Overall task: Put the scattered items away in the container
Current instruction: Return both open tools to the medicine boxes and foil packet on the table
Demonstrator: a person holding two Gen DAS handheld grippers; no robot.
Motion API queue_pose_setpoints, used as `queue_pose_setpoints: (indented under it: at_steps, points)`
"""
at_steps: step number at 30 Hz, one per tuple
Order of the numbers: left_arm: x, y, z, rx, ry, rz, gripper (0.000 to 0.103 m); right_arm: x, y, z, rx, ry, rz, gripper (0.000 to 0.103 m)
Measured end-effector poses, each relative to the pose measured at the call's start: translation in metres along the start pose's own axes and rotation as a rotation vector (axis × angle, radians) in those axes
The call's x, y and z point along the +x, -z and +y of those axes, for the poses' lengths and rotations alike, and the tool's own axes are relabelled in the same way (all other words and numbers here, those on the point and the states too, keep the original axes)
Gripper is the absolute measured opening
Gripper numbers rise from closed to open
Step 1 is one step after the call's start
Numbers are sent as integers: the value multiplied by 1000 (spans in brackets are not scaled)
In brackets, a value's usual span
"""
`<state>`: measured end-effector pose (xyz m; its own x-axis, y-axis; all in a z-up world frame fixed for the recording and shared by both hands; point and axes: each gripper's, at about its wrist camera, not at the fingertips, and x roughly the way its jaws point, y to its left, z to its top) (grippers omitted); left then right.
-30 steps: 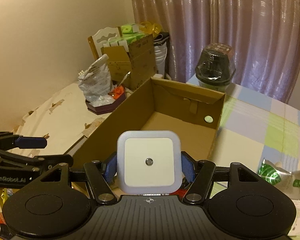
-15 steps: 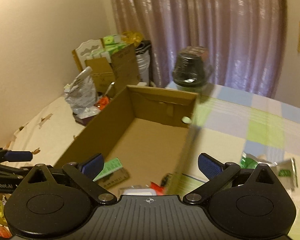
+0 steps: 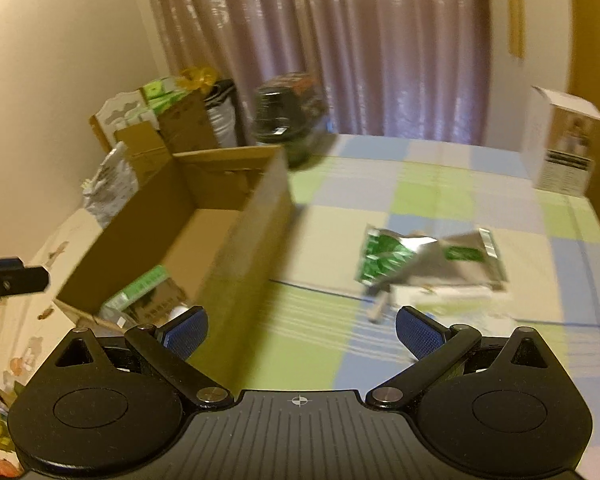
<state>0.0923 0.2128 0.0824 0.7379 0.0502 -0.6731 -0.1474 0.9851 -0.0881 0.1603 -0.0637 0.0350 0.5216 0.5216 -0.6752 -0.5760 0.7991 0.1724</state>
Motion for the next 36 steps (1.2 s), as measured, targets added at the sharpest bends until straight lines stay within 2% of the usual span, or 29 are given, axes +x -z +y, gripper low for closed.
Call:
queue_pose_setpoints:
  at_steps: [3, 9, 17, 27, 36]
  points:
    - [-6, 2, -23, 35, 32, -7, 89, -21, 11, -23, 37, 43, -5, 103]
    - [-14, 7, -70, 96, 115, -20, 102, -55, 29, -59, 119, 114, -20, 103]
    - [-6, 21, -128, 162, 194, 20, 102, -89, 48, -87, 179, 152, -52, 103]
    - [20, 37, -180, 250, 242, 91, 102, -88, 65, -114, 218, 175, -28, 103]
    - [52, 46, -195, 303, 245, 148, 102, -69, 70, -134, 225, 177, 5, 103]
